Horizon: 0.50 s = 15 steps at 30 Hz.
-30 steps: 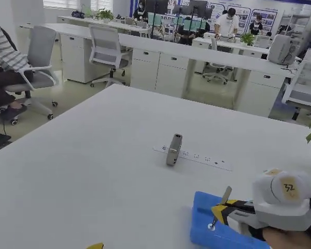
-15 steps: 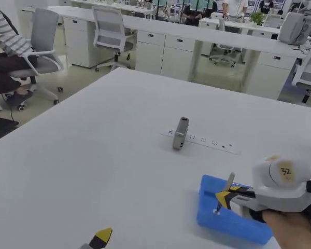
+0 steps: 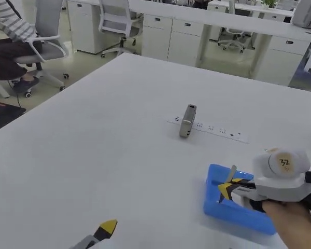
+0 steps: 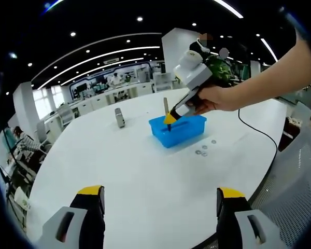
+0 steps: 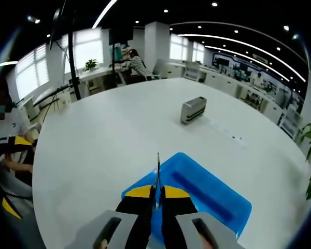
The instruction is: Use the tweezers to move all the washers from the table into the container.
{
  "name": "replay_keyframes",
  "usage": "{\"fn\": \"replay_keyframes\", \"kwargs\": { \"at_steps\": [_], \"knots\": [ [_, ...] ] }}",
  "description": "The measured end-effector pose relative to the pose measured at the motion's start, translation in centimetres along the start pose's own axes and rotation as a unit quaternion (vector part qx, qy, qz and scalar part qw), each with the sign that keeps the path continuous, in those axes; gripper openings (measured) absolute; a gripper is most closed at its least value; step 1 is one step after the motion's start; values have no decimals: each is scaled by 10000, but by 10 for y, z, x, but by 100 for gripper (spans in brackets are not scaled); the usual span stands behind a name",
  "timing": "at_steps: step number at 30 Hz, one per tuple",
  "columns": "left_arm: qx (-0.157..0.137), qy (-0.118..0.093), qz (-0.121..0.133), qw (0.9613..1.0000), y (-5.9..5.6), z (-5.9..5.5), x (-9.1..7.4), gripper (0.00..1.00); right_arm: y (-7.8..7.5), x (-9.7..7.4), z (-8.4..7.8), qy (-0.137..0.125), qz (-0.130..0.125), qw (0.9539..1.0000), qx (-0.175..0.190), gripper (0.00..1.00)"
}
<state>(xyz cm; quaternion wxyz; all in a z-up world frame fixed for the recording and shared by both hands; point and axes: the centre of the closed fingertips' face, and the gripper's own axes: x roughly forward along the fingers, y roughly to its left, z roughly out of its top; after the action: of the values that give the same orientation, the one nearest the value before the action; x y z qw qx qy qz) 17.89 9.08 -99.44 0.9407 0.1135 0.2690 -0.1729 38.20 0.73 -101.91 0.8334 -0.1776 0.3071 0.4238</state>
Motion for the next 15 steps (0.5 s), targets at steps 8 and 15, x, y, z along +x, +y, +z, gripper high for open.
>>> {"fn": "replay_keyframes", "kwargs": {
  "at_steps": [8,15],
  "knots": [
    [12,57,-9,10000,-1,-2,0,92,3,5,-7,63,47,10000,19,1],
    [16,85,14,10000,0,-3,0,92,4,8,-9,54,38,10000,10,1]
  ]
}}
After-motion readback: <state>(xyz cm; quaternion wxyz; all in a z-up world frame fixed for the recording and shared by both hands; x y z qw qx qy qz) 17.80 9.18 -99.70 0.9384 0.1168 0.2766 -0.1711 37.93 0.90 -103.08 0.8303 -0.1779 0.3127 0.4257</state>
